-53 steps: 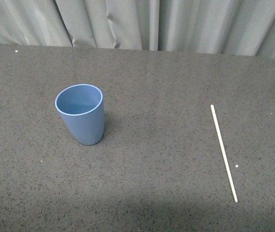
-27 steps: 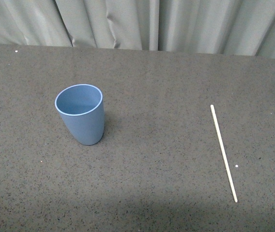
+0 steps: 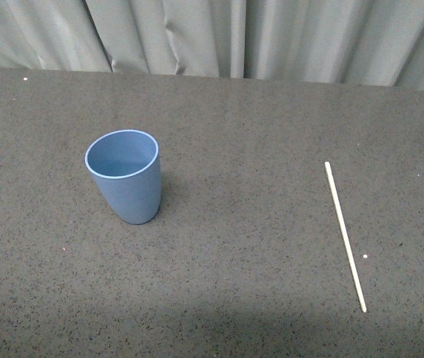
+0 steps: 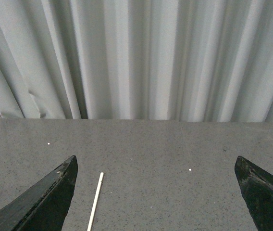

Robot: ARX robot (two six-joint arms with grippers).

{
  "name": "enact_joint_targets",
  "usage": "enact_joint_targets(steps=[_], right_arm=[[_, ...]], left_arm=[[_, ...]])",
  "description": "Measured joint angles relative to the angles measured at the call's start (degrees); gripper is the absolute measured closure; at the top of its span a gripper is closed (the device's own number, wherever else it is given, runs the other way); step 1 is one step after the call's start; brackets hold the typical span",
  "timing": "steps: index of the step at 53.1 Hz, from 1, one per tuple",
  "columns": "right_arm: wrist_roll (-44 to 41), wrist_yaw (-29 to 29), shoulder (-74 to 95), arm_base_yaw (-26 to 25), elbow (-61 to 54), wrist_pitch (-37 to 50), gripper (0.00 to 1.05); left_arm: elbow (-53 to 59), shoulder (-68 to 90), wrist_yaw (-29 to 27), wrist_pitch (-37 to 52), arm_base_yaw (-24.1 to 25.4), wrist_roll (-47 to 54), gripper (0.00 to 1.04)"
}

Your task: Transfer chopsticks to blue cup

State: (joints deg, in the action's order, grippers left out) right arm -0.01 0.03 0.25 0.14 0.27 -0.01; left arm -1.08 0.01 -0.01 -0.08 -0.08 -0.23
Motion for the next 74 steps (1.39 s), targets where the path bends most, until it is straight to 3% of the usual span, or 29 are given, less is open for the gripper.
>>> enact_joint_targets(steps=[17, 23, 32, 48, 58, 74], right_arm=[[0.0, 0.1, 0.0, 0.0, 0.0, 0.0, 0.09], [-9.3, 11.3, 5.6, 3.8, 1.7, -3.7, 0.09], [-13.2, 5.9, 22.0, 3.5, 4.1, 3.9, 0.09], [-10.2, -2.5, 59.0, 2.1, 15.6, 18.5, 0.09], [-4.7, -5.1, 84.3, 4.8, 33.2, 10.5, 0.09], [3.5, -1.6, 104.6, 10.8, 51.3, -1.6, 0.09]], left_arm=[[0.0, 0.0, 0.0, 0.0, 0.0, 0.0, 0.07], [0.0, 0.0, 0.0, 0.0, 0.0, 0.0, 0.07], [0.0, 0.0, 0.0, 0.0, 0.0, 0.0, 0.07], [0.0, 0.0, 0.0, 0.0, 0.0, 0.0, 0.07], [0.0, 0.0, 0.0, 0.0, 0.0, 0.0, 0.07], [0.0, 0.0, 0.0, 0.0, 0.0, 0.0, 0.07]])
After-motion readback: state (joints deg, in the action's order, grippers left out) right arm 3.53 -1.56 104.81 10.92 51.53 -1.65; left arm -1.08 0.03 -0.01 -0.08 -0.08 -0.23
